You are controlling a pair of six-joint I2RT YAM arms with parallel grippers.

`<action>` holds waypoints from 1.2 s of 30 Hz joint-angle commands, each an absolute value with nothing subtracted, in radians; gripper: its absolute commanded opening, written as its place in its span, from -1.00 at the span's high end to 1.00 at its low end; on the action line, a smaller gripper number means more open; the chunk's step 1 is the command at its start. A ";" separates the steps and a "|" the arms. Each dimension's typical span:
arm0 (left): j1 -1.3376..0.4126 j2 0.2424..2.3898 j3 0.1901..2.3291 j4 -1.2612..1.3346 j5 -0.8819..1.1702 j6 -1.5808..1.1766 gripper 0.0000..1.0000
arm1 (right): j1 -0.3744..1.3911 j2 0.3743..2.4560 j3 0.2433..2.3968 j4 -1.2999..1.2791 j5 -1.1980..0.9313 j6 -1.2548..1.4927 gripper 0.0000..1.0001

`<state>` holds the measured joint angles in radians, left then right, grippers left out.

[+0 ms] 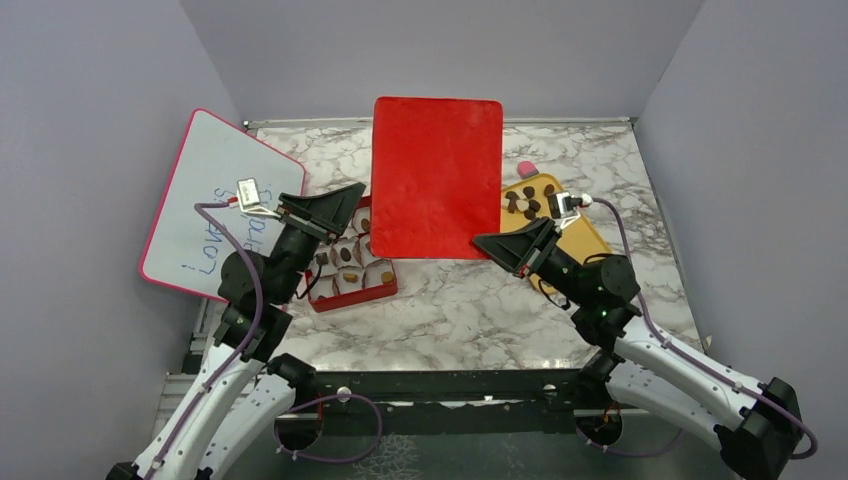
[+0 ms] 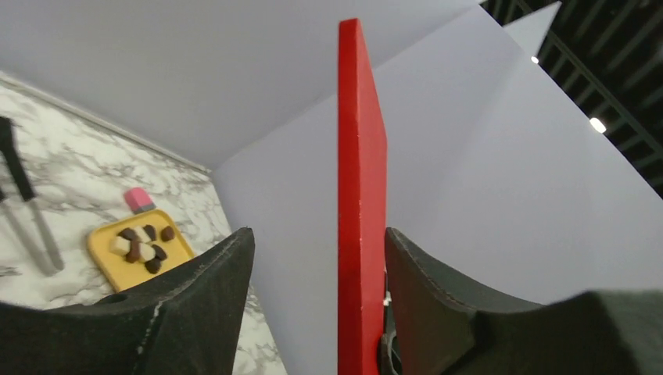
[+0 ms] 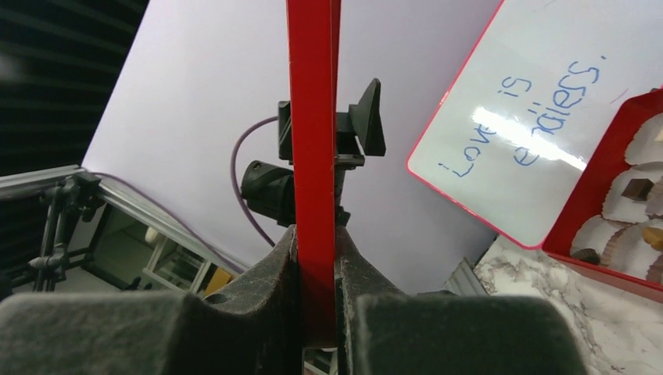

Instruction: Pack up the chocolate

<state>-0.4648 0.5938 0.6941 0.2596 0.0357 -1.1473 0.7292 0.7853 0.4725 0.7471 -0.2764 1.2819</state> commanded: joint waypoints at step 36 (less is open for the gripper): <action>-0.326 1.099 1.241 -0.466 -0.197 -0.356 -0.98 | 0.852 1.589 0.759 0.876 -0.320 1.229 0.98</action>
<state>-0.4084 1.0824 1.2297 -0.4732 -0.3111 -0.2962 0.8009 1.5223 0.6704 0.7315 -0.3294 1.2148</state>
